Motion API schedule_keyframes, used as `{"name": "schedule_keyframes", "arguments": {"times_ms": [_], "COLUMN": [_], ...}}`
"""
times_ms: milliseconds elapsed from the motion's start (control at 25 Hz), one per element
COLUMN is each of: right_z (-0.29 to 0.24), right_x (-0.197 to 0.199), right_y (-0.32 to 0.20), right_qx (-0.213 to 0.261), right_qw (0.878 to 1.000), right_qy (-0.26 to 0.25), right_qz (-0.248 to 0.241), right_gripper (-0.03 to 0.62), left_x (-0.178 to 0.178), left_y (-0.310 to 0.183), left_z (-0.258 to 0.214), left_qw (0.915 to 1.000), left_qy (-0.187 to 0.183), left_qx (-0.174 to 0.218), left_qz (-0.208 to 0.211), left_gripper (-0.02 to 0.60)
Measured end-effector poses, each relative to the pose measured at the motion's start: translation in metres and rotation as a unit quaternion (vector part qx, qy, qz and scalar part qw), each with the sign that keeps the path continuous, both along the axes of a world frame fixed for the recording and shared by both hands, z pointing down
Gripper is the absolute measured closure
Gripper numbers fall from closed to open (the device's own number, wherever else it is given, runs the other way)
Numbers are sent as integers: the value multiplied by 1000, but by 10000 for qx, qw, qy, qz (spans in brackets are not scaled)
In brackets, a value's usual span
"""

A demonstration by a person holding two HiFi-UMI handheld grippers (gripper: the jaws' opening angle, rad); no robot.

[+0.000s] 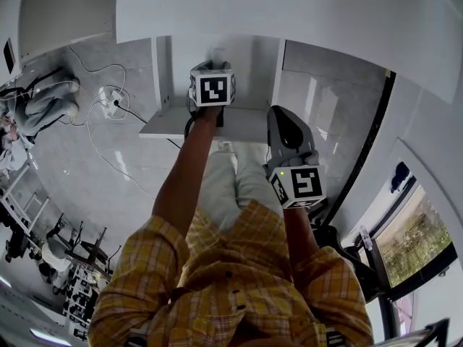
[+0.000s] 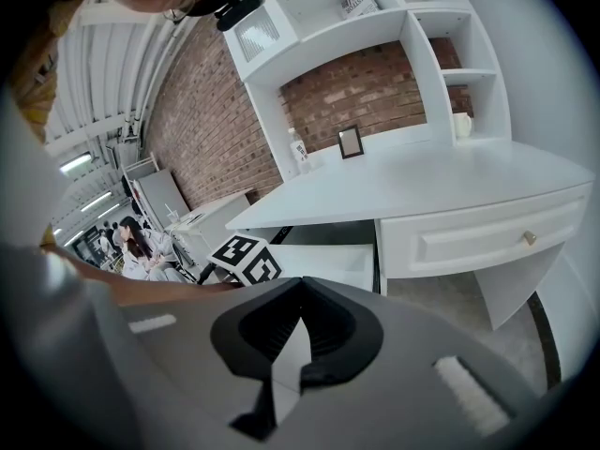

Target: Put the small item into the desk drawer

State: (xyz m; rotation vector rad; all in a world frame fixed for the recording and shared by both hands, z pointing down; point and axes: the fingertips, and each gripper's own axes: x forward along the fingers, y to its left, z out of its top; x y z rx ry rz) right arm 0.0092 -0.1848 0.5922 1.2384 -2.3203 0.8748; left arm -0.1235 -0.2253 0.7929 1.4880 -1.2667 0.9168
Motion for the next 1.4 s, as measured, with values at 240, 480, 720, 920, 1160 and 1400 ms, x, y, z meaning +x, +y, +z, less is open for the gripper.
{"name": "schedule_keyframes", "arguments": {"times_ms": [240, 480, 720, 920, 1160, 1400], "right_z": [2, 3, 2, -3, -15, -40], "right_x": [2, 6, 11, 16, 16, 16], "right_y": [0, 1, 4, 7, 11, 17], "right_qx": [-24, -24, -15, 47, 145, 280], "right_qw": [10000, 10000, 10000, 9999, 9996, 9993], "right_qy": [-11, -19, -53, -44, -51, -73], "right_qz": [20, 60, 80, 156, 235, 216], "right_gripper": [594, 594, 594, 594, 594, 594], "left_x": [3, -1, 5, 4, 4, 5], "left_y": [-2, 0, 1, -2, -5, -4], "left_z": [7, 12, 12, 1, -21, -61], "left_qw": [10000, 9998, 9999, 10000, 9998, 9986], "left_qy": [3, -92, 6, 7, -19, -21], "left_qx": [-59, -136, -145, -6, 207, 520], "left_qz": [16, 61, -15, -9, 42, 31], "left_gripper": [422, 419, 414, 400, 400, 400]}}
